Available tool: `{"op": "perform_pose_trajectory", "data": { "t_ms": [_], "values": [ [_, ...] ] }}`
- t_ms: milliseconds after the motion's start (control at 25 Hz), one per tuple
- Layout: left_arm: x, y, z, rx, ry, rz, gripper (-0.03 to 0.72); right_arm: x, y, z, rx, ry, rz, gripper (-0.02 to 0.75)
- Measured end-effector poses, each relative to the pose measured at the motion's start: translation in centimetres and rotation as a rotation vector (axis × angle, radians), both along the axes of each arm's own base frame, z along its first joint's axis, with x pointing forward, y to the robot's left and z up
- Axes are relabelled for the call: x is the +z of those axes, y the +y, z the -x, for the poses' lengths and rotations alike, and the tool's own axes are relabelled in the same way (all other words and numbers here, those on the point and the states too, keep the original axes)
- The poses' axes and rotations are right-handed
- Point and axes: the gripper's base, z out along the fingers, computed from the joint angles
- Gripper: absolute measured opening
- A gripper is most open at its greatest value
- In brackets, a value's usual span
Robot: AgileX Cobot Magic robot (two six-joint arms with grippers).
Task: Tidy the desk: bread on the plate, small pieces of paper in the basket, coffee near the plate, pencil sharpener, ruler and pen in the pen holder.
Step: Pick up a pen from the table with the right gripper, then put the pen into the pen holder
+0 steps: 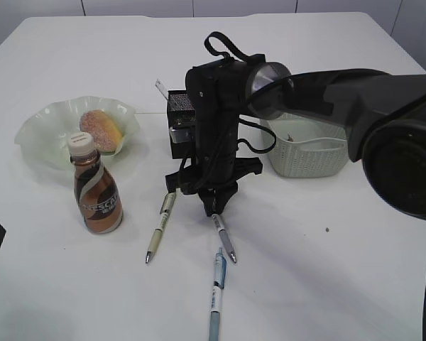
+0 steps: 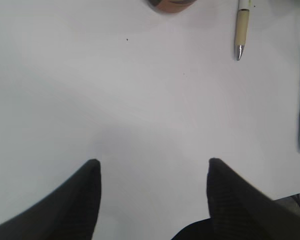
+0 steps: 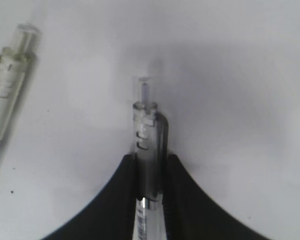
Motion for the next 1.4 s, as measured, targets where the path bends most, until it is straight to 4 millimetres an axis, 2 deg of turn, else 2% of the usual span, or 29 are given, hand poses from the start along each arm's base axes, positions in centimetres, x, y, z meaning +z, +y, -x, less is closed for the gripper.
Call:
{"op": "perform_pose_trajectory", "data": {
  "t_ms": [240, 400, 680, 840, 1040, 1200, 1400],
  "values": [
    [0.0, 0.0, 0.0, 0.000, 0.000, 0.000, 0.486, 0.3, 0.0, 0.0, 0.032, -0.007, -0.002, 0.088],
    [0.0, 0.0, 0.0, 0.000, 0.000, 0.000, 0.486, 2.0, 0.0, 0.0, 0.052, -0.041, -0.021, 0.072],
    [0.0, 0.0, 0.0, 0.001, -0.002, 0.000, 0.486, 6.8, -0.6, 0.2, 0.116, -0.129, -0.061, 0.071],
    [0.0, 0.0, 0.0, 0.001, -0.002, 0.000, 0.480, 10.2, -2.7, -0.4, 0.097, -0.185, -0.106, 0.071],
    [0.0, 0.0, 0.0, 0.001, -0.002, 0.000, 0.478, 14.1, -7.6, -1.7, 0.021, -0.228, -0.224, 0.071],
    [0.0, 0.0, 0.0, 0.001, -0.002, 0.000, 0.477, 15.4, -10.8, -3.1, -0.007, -0.261, -0.388, 0.071],
    [0.0, 0.0, 0.0, 0.001, -0.002, 0.000, 0.476, 16.6, -12.6, -4.8, 0.010, -0.410, -0.558, 0.071]
  ]
}}
